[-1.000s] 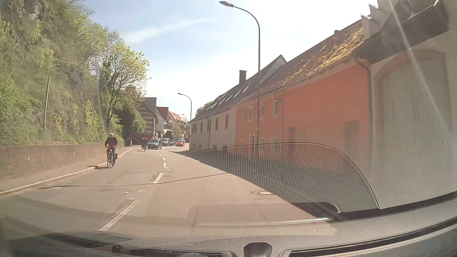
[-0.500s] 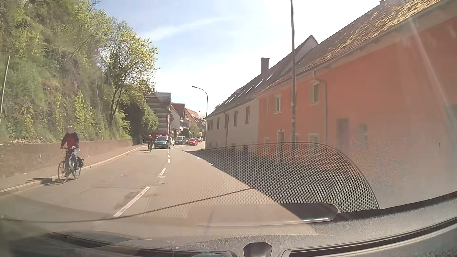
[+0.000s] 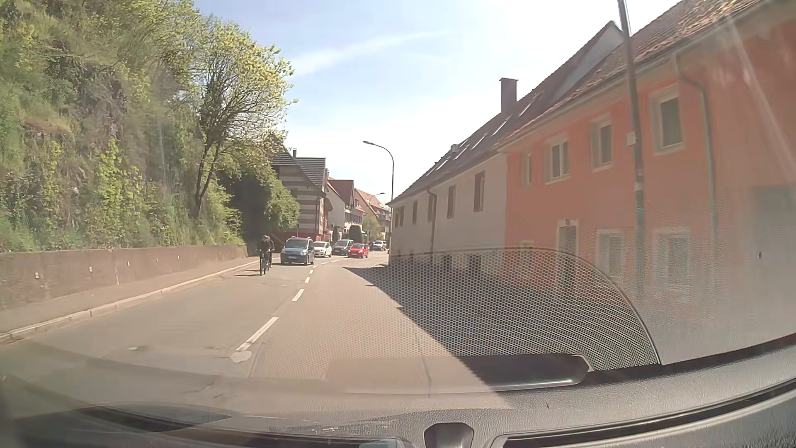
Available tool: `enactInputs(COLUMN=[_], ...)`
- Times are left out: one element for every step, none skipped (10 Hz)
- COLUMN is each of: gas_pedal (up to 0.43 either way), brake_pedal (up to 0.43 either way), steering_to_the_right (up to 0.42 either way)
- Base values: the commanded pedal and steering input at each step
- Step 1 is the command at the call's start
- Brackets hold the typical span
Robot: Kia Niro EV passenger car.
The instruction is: Follow the waypoints while adhering to traffic rules and regulations
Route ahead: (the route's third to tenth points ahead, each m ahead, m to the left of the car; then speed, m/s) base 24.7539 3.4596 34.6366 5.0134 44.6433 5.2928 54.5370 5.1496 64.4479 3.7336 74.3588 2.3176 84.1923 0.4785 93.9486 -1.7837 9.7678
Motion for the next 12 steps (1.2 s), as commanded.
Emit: enactInputs(gas_pedal=[0.039,0.039,0.039,0.039,0.039,0.039,0.039,0.039,0.039,0.039,0.039,0.039], brake_pedal=[0.0,0.0,0.0,0.0,0.0,0.0,0.0,0.0,0.0,0.0,0.0,0.0], steering_to_the_right=[-0.062,-0.061,-0.057,-0.055,-0.054,-0.051,-0.048,-0.046,-0.041,-0.036,-0.032,-0.03])
